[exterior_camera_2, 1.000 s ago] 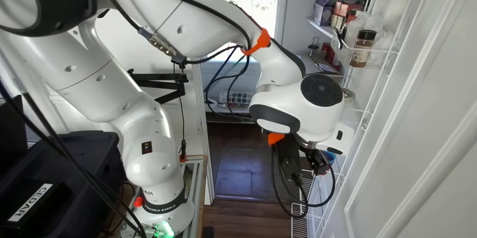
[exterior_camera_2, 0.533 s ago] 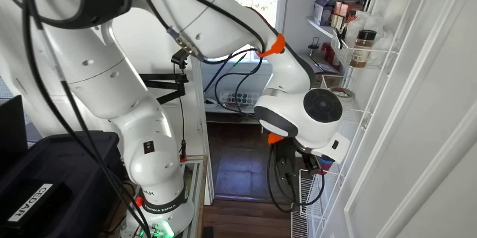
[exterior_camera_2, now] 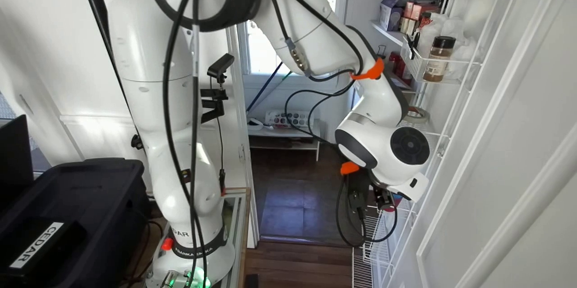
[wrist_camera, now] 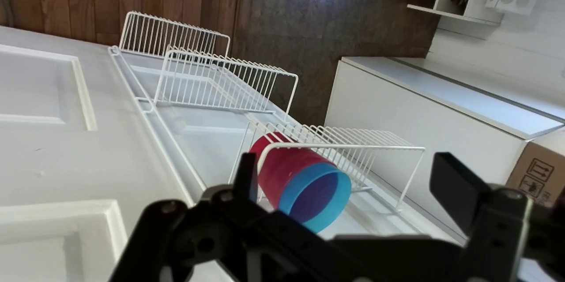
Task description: Take the blue cup out of the pink cup
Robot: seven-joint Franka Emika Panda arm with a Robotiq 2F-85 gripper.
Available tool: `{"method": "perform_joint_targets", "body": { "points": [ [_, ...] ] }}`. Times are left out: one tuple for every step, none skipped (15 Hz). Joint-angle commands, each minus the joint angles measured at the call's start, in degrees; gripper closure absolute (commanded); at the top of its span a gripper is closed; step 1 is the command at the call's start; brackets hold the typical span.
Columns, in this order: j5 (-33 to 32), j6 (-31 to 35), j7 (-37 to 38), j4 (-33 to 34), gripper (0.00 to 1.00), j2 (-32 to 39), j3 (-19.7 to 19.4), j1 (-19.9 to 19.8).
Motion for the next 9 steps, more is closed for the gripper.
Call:
{"method": "perform_joint_targets", "body": {
  "points": [
    [2.7, 0.1, 0.0, 6.5, 0.00, 8.4, 11.7, -11.3],
    [2.4, 0.7, 0.2, 8.0, 0.00, 10.0, 13.9, -13.4],
    [1.4, 1.5, 1.2, 9.4, 0.00, 11.6, 15.8, -14.9],
    [1.2, 2.3, 1.6, 10.7, 0.00, 13.2, 17.4, -16.2],
    [1.0, 3.1, 2.1, 11.9, 0.00, 14.5, 18.7, -17.3],
    [0.7, 4.1, 2.7, 12.9, 0.00, 15.5, 19.8, -18.1],
    [1.4, 4.7, 2.6, 14.0, 0.00, 16.4, 21.0, -19.0],
    [1.3, 5.9, 3.4, 15.0, 0.00, 17.3, 21.9, -19.4],
    [1.3, 6.8, 4.1, 16.0, 0.00, 18.1, 22.8, -19.8]
  ]
}}
